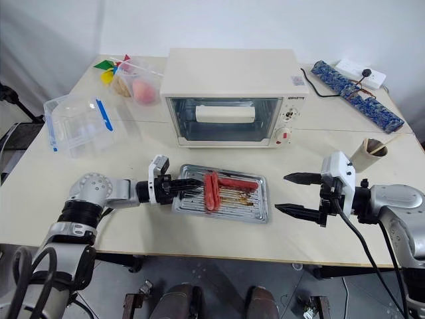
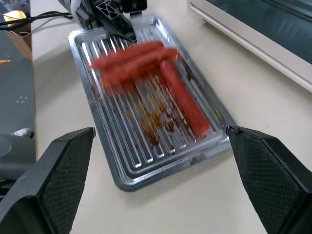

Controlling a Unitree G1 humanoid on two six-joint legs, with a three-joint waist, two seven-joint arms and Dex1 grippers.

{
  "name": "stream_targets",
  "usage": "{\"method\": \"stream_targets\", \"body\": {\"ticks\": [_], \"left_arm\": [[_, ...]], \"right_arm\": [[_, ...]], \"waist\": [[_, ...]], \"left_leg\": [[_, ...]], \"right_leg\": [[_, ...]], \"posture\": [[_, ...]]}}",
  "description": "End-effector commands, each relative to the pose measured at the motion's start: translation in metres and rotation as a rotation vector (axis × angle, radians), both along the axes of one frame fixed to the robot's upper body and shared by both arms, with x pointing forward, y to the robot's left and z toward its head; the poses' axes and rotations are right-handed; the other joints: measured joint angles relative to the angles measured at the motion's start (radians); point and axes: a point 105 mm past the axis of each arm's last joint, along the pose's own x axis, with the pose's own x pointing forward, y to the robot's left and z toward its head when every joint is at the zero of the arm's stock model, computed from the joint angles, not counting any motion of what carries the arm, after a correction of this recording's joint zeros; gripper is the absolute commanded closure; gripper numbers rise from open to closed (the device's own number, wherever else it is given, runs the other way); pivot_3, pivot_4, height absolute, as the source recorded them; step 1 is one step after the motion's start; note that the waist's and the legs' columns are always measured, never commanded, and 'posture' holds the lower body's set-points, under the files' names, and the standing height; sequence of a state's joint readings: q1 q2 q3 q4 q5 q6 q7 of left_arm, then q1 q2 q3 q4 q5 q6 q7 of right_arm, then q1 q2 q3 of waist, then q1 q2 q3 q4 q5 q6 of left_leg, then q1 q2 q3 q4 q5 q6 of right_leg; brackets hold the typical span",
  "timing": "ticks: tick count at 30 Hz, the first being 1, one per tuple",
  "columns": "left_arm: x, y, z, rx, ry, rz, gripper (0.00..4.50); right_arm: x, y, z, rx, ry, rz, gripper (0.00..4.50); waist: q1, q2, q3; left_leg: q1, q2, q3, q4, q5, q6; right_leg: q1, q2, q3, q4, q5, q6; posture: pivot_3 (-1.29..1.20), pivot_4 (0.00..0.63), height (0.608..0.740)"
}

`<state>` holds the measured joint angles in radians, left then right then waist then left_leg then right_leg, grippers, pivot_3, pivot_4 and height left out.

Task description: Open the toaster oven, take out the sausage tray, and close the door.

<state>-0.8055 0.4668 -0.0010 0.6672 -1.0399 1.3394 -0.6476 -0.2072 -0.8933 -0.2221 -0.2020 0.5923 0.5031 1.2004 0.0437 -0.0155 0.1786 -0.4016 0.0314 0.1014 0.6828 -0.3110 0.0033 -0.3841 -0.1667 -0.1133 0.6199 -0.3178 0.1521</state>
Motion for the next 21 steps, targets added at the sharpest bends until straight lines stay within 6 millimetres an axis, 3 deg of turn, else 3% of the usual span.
{"method": "stream_targets", "body": {"ticks": [1,8,12,17,19,21], "left_arm": [[0.002,0.004,-0.017,0.04,0.053,0.024,2.08],[0.011,0.024,-0.018,0.089,0.02,0.096,0.05],[0.016,0.053,-0.006,0.211,-0.14,0.133,0.02],[0.017,0.076,0.025,0.244,-0.393,0.143,0.02],[0.018,0.088,0.042,0.27,-0.598,0.155,0.02],[0.019,0.103,0.06,0.34,-0.915,0.209,0.02]], "right_arm": [[-0.002,-0.003,0.012,-0.022,-0.056,-0.007,0.0],[0.0,-0.004,0.013,-0.04,-0.056,-0.004,0.0],[0.001,-0.008,0.008,-0.086,-0.034,0.015,0.0],[0.005,-0.011,0.004,-0.12,-0.028,0.047,0.0],[0.009,-0.011,0.003,-0.147,-0.036,0.06,0.0],[0.014,-0.013,0.0,-0.189,-0.044,0.072,0.0]], "waist": [[0.0,0.0,0.0],[-0.006,0.001,-0.001],[-0.024,0.001,-0.001],[-0.052,0.001,0.0],[-0.051,0.001,0.0],[-0.047,0.001,0.0]], "left_leg": [[0.0,0.0,0.0,0.0,0.0,0.0],[0.01,0.0,0.0,-0.001,0.0,0.0],[0.011,0.001,0.0,-0.002,0.0,0.0],[0.013,0.002,0.002,-0.008,0.0,-0.002],[0.013,0.002,0.002,-0.009,0.0,-0.002],[0.012,0.002,0.003,-0.009,0.0,-0.002]], "right_leg": [[0.0,0.0,0.0,0.0,0.0,0.0],[0.009,0.0,0.0,0.0,0.0,0.0],[0.01,0.0,0.0,0.0,0.0,0.0],[0.007,0.0,0.001,0.002,0.0,-0.001],[0.007,0.001,0.001,0.001,0.0,-0.001],[0.005,0.0,0.001,0.0,0.0,-0.001]], "posture": [[0.0,0.15,0.74],[0.0,0.15,0.74],[0.0,0.15,0.74],[0.0,0.15,0.74],[0.0,0.15,0.74],[0.0,0.15,0.74]]}}
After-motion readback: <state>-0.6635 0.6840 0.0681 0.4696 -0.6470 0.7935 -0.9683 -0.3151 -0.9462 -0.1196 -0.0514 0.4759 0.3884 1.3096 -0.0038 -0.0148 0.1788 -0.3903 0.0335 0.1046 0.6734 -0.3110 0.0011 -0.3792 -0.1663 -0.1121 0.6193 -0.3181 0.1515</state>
